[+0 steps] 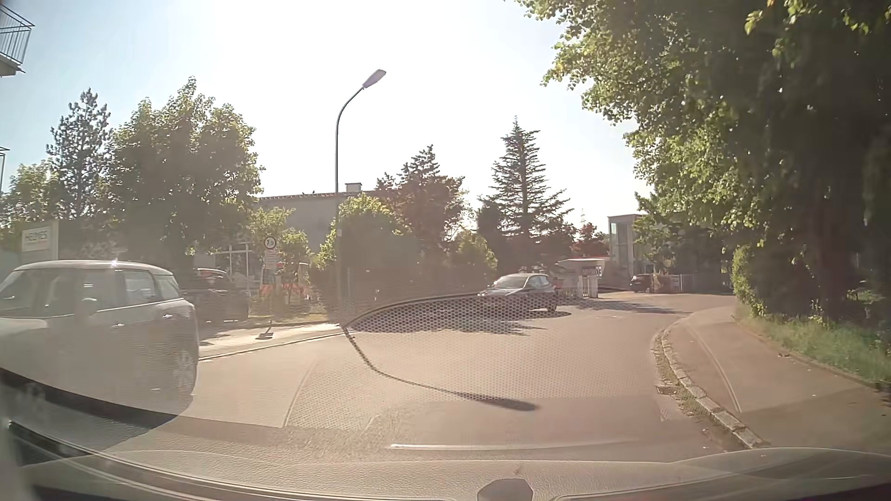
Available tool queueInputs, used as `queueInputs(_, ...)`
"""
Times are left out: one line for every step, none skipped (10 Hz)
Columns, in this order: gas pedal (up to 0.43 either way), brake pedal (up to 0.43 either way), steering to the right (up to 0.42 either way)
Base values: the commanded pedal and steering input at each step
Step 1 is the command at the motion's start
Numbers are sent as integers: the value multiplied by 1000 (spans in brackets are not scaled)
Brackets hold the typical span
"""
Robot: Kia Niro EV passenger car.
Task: Follow the waypoints while adhering to traffic rules and regulations
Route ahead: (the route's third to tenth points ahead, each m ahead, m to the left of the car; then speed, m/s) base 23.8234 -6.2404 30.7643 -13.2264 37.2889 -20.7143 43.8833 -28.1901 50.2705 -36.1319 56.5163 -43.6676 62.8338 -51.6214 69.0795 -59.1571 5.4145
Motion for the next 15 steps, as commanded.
queueInputs(28, 0, 53)
queueInputs(28, 0, 55)
queueInputs(20, 0, 64)
queueInputs(20, 0, 72)
queueInputs(20, 0, 78)
queueInputs(20, 0, 82)
queueInputs(20, 0, 87)
queueInputs(20, 0, 91)
queueInputs(20, 0, 94)
queueInputs(20, 0, 96)
queueInputs(39, 0, 99)
queueInputs(39, 0, 103)
queueInputs(39, 0, 104)
queueInputs(39, 0, 108)
queueInputs(39, 0, 118)
